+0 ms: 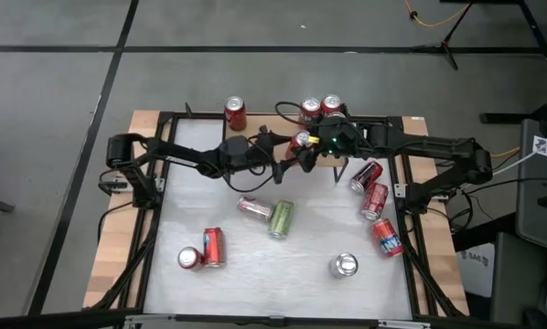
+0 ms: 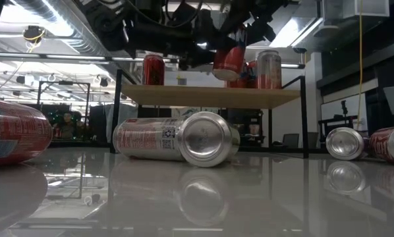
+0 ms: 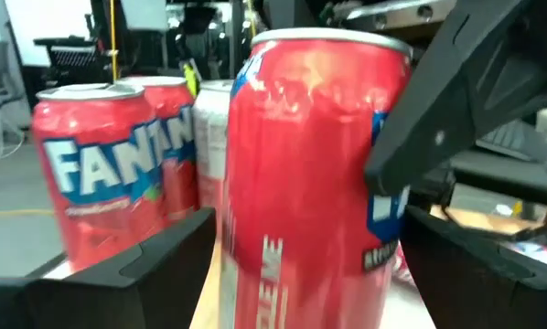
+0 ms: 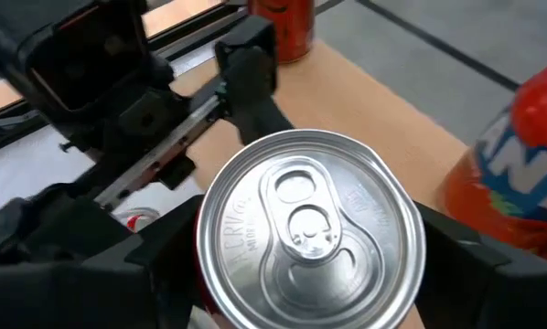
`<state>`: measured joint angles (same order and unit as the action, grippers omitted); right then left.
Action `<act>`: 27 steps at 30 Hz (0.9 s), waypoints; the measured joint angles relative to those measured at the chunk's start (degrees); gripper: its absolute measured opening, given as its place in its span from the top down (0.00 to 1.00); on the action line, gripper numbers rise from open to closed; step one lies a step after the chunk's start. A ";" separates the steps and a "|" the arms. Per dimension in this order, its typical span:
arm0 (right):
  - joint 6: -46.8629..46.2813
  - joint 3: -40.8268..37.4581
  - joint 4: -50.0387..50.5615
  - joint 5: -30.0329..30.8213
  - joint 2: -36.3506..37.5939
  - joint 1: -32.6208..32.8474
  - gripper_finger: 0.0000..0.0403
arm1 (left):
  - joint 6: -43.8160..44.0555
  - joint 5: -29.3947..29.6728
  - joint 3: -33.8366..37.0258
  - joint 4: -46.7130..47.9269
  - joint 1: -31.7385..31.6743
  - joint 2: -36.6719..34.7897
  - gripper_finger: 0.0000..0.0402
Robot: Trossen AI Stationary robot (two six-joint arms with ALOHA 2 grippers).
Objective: Place canned beverage on shelf
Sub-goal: Put the orange soda can on the shelf aligned with the other orange soda can
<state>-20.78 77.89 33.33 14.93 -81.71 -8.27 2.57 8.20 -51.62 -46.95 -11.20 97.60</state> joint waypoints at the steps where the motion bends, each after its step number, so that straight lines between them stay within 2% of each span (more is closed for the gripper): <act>1: 0.02 0.00 0.01 0.71 0.00 0.00 0.27 | -0.02 0.19 0.00 1.42 -0.02 -0.70 0.19; 9: -0.02 0.00 0.29 6.11 0.00 0.00 0.26 | -0.17 3.56 0.02 10.86 -0.02 -3.83 0.19; 13: -1.13 0.02 0.27 9.06 0.01 0.00 0.26 | -0.01 3.70 0.06 12.60 -0.02 -3.91 0.19; 27: -3.43 0.11 1.53 10.15 -3.27 0.00 0.26 | 1.75 3.82 0.09 15.83 0.47 -3.91 0.19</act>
<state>-24.21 78.00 34.87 25.08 -84.98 -8.27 4.32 12.02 -51.53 -31.12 -10.74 93.69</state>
